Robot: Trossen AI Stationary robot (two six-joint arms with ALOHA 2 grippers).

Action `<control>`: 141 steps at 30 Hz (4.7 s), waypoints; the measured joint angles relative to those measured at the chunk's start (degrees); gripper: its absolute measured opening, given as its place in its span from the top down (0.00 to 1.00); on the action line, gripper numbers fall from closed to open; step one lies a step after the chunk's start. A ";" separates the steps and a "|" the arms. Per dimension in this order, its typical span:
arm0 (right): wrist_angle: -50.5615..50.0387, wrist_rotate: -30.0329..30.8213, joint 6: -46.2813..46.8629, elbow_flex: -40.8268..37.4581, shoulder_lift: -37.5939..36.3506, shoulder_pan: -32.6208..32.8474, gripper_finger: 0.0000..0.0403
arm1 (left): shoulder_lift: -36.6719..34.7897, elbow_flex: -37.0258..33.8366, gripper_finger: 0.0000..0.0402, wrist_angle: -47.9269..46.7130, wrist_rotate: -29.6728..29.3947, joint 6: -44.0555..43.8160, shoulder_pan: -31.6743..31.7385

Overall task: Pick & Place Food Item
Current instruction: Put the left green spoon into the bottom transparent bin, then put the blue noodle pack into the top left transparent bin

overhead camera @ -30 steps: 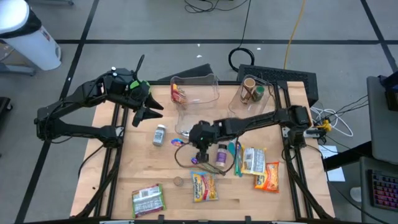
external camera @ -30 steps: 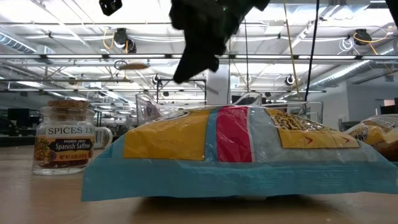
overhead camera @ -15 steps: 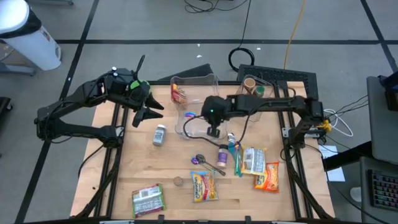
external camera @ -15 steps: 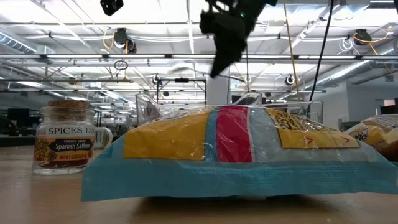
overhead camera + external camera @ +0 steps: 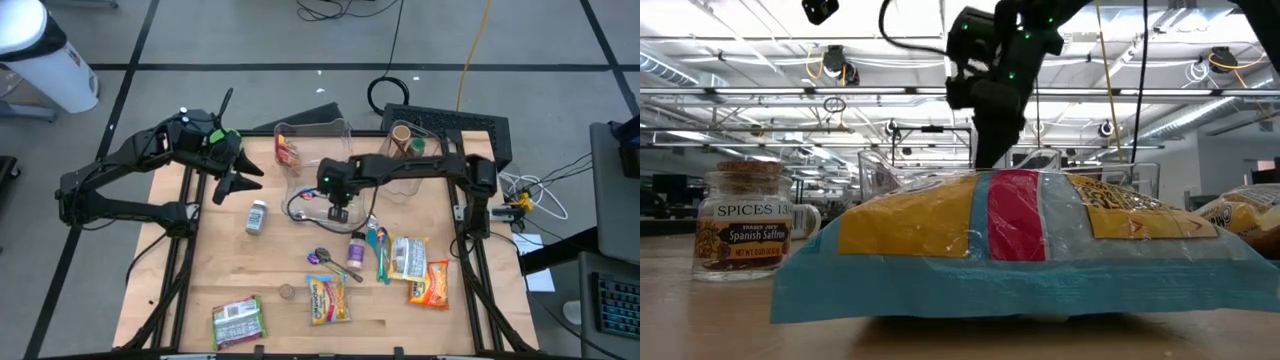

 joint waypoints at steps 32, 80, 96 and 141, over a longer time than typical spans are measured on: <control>3.33 -1.64 4.01 0.00 7.09 0.05 0.99 | 3.14 0.02 0.50 1.49 0.59 0.08 -0.15; 37.58 13.64 10.03 -5.48 -16.97 7.50 0.63 | -15.58 -0.10 0.50 -26.59 -22.09 -23.70 -3.06; 57.04 13.79 23.35 -18.41 -18.03 13.63 0.65 | -17.42 -20.35 0.50 -12.66 -23.49 -36.04 -10.49; 38.70 8.61 14.28 -41.04 -43.59 28.96 0.67 | 36.58 10.74 0.50 -8.70 -20.84 -47.23 -56.43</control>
